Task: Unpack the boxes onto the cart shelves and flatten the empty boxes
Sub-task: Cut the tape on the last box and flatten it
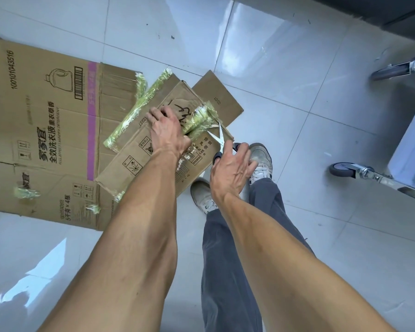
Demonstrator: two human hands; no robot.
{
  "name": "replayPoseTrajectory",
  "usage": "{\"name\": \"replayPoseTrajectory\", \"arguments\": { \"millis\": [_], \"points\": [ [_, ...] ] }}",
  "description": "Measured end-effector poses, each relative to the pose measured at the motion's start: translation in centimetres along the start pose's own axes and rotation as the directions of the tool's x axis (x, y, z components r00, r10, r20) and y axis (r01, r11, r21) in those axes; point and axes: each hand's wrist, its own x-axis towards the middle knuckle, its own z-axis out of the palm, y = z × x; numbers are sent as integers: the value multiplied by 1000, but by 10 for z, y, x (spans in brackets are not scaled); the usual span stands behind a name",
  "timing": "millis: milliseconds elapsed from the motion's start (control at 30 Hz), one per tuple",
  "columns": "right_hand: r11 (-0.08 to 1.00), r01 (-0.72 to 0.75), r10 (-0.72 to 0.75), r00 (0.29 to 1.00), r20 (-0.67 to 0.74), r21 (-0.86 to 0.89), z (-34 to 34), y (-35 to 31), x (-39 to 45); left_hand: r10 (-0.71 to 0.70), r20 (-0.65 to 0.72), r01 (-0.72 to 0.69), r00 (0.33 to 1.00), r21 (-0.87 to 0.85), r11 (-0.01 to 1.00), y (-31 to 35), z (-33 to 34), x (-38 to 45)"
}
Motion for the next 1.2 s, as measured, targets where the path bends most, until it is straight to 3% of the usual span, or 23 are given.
{"name": "replayPoseTrajectory", "arguments": {
  "millis": [367, 733, 933, 1067, 1200],
  "points": [
    [985, 169, -169, 986, 4, 18, -8, 27, 2, -19, -51, 17, 999, -39, 999, 1, 15, -10],
    [998, 12, -11, 1000, -19, 61, -5, 7, -5, -41, -5, 41, 999, -6, 999, 10, 21, -29],
    [978, 194, -195, 981, 7, 79, -10, -13, 34, -75, -64, 73, 995, -29, 997, 4, 31, -40],
    [981, 138, -157, 977, 144, 136, -9, 2, 24, -86, -55, 84, 995, -31, 996, 8, 27, -37],
    [995, -42, 26, 985, 168, 92, -2, 29, -2, -173, -148, 150, 974, -156, 976, 10, 19, -35]
  ]
}}
